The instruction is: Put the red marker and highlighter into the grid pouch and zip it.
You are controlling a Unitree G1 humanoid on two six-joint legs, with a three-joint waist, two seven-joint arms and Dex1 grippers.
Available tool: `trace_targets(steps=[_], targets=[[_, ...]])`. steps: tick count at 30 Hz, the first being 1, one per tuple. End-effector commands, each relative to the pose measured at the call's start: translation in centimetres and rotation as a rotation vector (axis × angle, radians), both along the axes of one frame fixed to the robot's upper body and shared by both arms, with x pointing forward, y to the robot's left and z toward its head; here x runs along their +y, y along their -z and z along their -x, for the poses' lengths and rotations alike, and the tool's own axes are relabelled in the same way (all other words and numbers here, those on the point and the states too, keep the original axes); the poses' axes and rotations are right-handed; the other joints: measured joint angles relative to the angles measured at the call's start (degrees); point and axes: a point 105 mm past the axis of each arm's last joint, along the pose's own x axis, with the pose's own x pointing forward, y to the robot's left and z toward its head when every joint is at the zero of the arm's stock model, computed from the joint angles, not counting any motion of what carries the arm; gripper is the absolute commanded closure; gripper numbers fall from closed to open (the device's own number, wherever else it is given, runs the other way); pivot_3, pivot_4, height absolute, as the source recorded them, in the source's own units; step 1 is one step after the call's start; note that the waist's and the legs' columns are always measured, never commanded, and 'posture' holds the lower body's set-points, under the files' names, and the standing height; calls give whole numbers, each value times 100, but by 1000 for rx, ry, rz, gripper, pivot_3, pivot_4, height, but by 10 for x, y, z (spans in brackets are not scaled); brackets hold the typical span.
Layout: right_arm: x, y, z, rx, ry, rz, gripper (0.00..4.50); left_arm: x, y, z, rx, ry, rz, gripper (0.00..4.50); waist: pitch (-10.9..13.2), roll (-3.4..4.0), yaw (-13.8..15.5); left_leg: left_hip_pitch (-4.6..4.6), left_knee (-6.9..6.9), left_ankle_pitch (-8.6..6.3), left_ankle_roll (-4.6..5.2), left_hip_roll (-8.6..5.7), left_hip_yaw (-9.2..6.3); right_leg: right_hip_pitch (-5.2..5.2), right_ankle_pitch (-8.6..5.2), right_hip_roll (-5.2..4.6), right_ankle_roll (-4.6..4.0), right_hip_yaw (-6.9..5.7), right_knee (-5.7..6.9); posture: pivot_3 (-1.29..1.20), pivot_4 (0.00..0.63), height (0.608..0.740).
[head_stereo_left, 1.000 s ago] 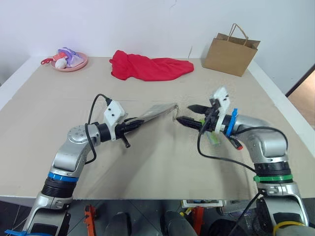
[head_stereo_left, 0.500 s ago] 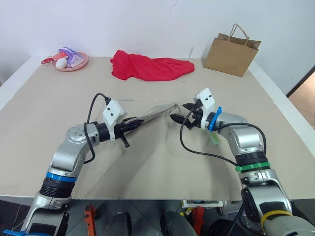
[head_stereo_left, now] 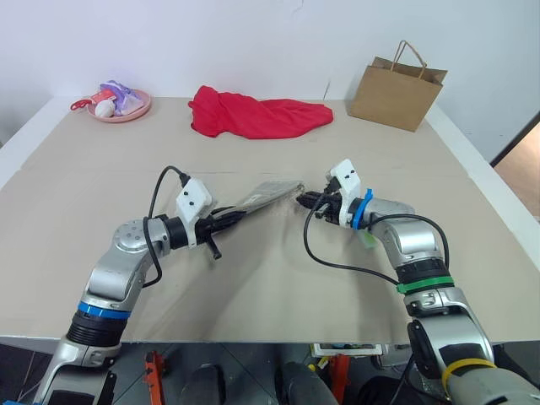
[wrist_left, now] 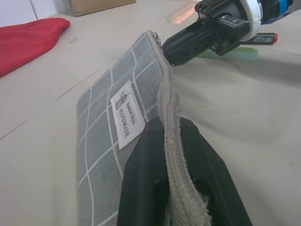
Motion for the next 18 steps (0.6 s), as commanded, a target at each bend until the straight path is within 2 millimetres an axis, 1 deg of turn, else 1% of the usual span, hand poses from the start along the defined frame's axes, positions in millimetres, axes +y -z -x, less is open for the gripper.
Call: trace_targets(steps=[1,4,7,9,11,18], targets=[[5,-13,1,-65,-18,21,4396,-2,-13,4,-64,16,6,4500,0,0,0,0,0,0,0,0,0,0,0,0,0,0,0,0,150,740],[5,-13,1,-75,-18,41,4396,-2,-13,4,-65,17,6,4500,0,0,1,0,0,0,0,-1,0,0,0,-1,0,0,0,0,150,740],[11,-16,7,-94,-61,39,4396,-2,-12,5,-66,19,4,4500,0,0,1,0,0,0,0,-1,0,0,0,-1,0,0,0,0,150,740],[22,-19,18,-109,-141,40,4396,-2,-12,5,-67,23,0,4500,0,0,1,-1,-1,0,0,0,-1,-1,-1,0,0,0,0,0,150,740],[28,-20,25,-119,-182,49,4396,-3,-12,5,-68,26,-4,4500,0,0,0,-1,-2,0,0,0,-3,-1,-2,1,0,-2,0,0,150,740],[34,-19,27,-130,-193,76,4396,-3,-11,6,-72,36,-20,4500,0,0,4,-1,-1,1,-1,-2,-4,1,-2,-2,0,-3,0,0,150,740]])
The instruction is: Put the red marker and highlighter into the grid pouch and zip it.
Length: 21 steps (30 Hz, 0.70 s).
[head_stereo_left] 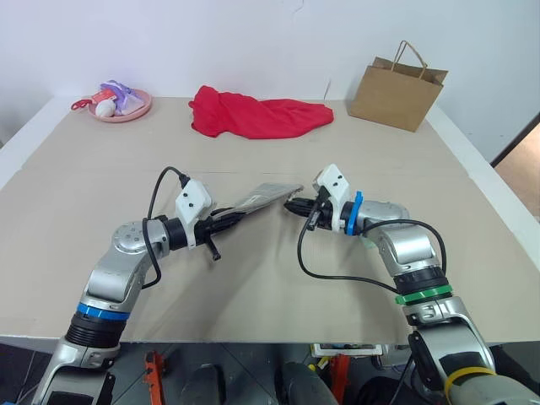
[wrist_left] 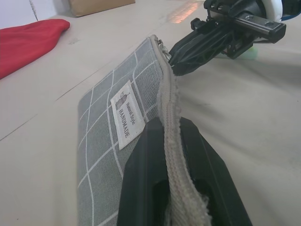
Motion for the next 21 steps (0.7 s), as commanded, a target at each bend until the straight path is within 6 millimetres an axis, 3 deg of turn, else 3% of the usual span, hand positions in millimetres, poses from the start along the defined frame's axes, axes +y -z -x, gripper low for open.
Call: trace_targets(steps=[1,13,21], targets=[[10,-13,7,-57,-56,15,4396,-4,-10,5,-57,33,-17,4500,0,0,0,0,0,0,0,0,0,0,0,0,0,0,0,0,150,740],[30,-20,45,-56,-248,28,4396,-9,-9,9,-50,52,-21,4500,0,0,6,-3,-3,0,0,2,-12,-1,-7,2,-4,-12,0,0,150,740],[-1,-22,8,-84,-22,58,4396,-11,-8,10,-45,61,-20,4500,0,0,9,-3,0,1,-2,1,-11,0,-19,0,16,-11,0,0,150,740]])
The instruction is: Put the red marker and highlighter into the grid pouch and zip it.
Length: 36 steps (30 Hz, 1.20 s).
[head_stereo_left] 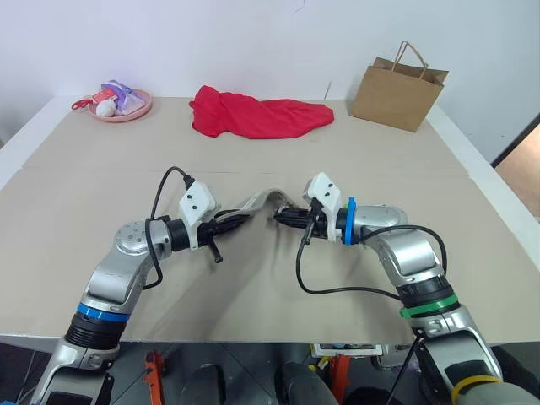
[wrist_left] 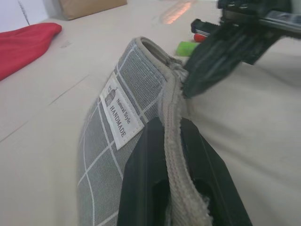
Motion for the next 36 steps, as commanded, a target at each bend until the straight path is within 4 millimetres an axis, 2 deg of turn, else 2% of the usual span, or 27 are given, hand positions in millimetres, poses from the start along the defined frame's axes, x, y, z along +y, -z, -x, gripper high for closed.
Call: trace_targets(steps=[1,4,6,9,16,27,36], targets=[[-17,-23,-14,-90,76,-6,4396,-3,-9,5,-39,27,-2,4500,0,0,2,0,0,0,0,0,0,0,0,0,-1,-1,0,0,150,740],[-29,-26,-18,-100,113,-4,4396,1,0,9,-42,42,-58,4500,0,0,1,-2,-3,-1,0,-1,-1,-1,-2,0,-10,-1,0,0,150,740],[-28,-23,-12,-84,86,-1,4396,6,10,11,-59,53,-141,4500,0,0,-12,-2,-6,-3,-1,-1,0,-2,-1,0,-17,0,0,0,150,740],[-21,-9,6,-44,1,38,4396,14,23,9,-110,61,-277,4500,0,0,2,-1,-13,-5,-2,0,-7,-2,-7,1,-36,-7,0,0,150,740],[-4,10,20,-15,-56,95,4396,13,17,0,-148,30,-276,4500,0,1,8,-3,-11,-5,-2,1,-10,-2,-18,-1,-26,-13,1,0,150,740],[27,7,18,-49,-106,111,4396,10,15,2,-150,35,-268,4500,0,1,7,-3,-9,-5,-3,3,-15,-1,-18,3,-26,-19,3,0,150,740],[42,26,43,-6,-215,156,4396,9,13,3,-143,40,-262,4500,0,1,9,-5,-9,-5,-3,2,-18,0,-18,1,-27,-23,3,0,150,740]])
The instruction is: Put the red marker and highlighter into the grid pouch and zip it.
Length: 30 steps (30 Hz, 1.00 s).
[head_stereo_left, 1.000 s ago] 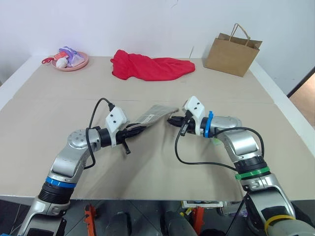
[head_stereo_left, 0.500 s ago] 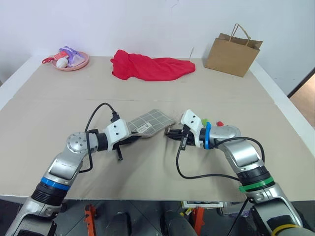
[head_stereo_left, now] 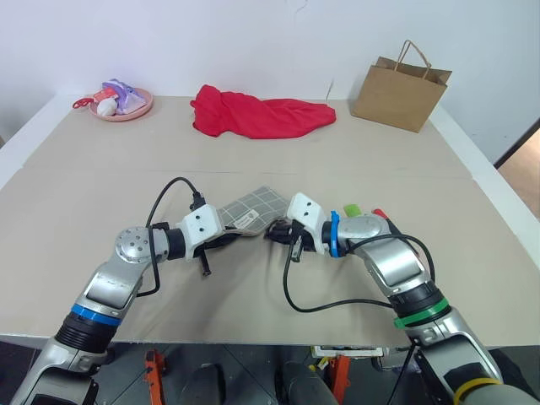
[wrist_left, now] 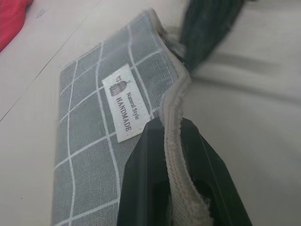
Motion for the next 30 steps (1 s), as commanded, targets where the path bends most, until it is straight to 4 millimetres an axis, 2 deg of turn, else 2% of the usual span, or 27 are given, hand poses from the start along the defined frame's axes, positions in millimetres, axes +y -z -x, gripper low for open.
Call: trace_targets(steps=[1,5,13,17,19,23,26,28,29,30], targets=[[15,-8,16,-27,-98,-9,4396,-3,-15,1,-51,13,21,4500,0,0,0,0,0,0,0,0,0,0,0,0,0,0,0,0,150,740],[23,-10,25,-19,-132,-32,4396,-3,-17,1,-48,13,25,4500,0,0,-2,0,0,0,0,2,-1,0,-1,2,1,-1,1,0,150,740],[52,-48,34,18,-192,-232,4396,-3,-17,1,-42,15,29,4500,0,0,-3,1,2,1,-1,5,-6,0,0,7,1,-6,4,0,150,740],[56,-54,41,38,-222,-261,4396,-4,-18,1,-41,16,30,4500,0,0,1,-1,2,1,-1,3,-11,2,-1,0,-2,-12,4,0,150,740],[55,-55,37,50,-200,-271,4396,-4,-18,1,-42,16,31,4500,0,0,0,-2,2,1,-1,2,-10,2,-1,-3,-2,-12,4,0,150,740],[46,-52,24,67,-128,-273,3062,-4,-21,0,-40,9,55,4500,0,0,0,-2,2,1,-1,2,-11,1,-1,1,-2,-13,4,0,150,740],[31,-52,15,58,-53,-268,1684,-5,-28,0,-33,7,104,4500,0,0,0,-2,3,1,-1,2,-18,3,-1,3,-2,-18,4,0,150,740],[18,-59,20,78,-64,-296,696,-7,-35,3,-24,25,150,4500,0,0,0,-4,3,1,-1,2,-19,2,-1,2,-2,-18,4,0,150,740],[9,-65,25,87,-74,-317,486,-6,-40,4,-22,33,176,4500,0,0,1,-5,3,1,-2,2,-19,2,-1,2,-2,-18,4,0,150,740],[1,-70,30,92,-82,-335,486,-6,-44,5,-21,41,200,4500,0,0,12,-8,3,1,-1,2,-24,2,-1,0,-3,-20,3,0,150,740]])
